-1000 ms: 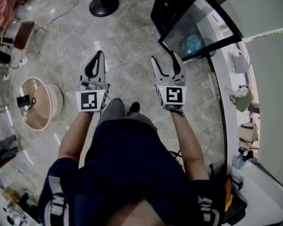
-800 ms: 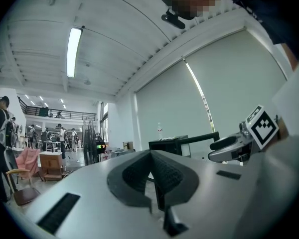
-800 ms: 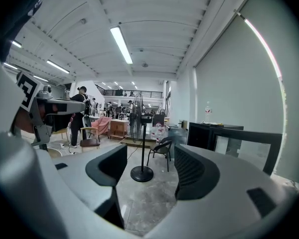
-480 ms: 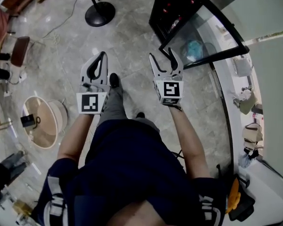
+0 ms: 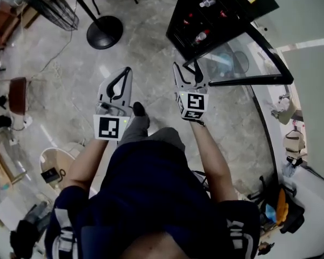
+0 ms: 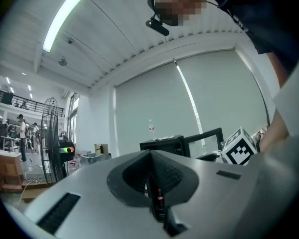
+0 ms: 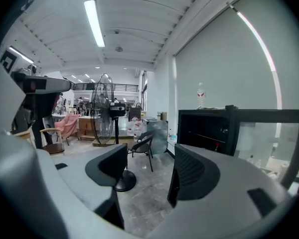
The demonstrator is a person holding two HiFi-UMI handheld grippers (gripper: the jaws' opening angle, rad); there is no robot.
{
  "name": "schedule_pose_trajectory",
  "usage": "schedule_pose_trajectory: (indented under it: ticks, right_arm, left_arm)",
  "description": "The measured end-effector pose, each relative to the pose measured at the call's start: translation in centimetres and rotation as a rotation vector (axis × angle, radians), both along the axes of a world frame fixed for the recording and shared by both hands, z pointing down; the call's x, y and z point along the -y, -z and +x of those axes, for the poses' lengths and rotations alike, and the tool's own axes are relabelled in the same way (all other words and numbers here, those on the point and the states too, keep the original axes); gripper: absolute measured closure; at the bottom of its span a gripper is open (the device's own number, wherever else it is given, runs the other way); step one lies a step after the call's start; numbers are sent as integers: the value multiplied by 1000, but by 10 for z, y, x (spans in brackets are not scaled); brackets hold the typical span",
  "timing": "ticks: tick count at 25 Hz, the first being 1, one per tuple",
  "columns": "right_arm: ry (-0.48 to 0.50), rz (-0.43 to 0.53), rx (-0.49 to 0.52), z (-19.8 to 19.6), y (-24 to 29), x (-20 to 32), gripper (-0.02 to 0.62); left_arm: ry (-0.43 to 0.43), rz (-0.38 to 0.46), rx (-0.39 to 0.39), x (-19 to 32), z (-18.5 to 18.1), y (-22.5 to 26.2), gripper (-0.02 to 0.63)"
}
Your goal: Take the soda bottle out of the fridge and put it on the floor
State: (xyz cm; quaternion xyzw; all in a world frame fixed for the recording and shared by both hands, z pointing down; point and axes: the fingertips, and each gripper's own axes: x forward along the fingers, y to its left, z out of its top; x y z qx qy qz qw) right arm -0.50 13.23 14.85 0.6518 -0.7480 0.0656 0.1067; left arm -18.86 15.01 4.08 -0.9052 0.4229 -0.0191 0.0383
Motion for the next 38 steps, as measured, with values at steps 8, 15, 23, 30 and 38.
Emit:
schedule_pose_trajectory:
  ticks: [8, 15, 23, 30, 38]
  right_arm:
    - [-108, -65, 6, 24, -42, 75, 284]
    - [-162, -129, 31, 68, -98, 152, 284]
    - [-196, -216, 52, 123, -186, 237, 284]
    - [-258, -228, 45, 157, -250, 283, 284]
    - [-329, -161, -16, 151, -291, 299, 284]
  left_arm:
    - [-81, -23, 8, 85, 15, -11, 583]
    - [-119, -44, 24, 163, 61, -30, 583]
    - [-133, -69, 50, 252, 107, -62, 583]
    - [-174, -95, 79, 303, 132, -110, 583]
    - [-284, -72, 49, 326, 129, -171, 583]
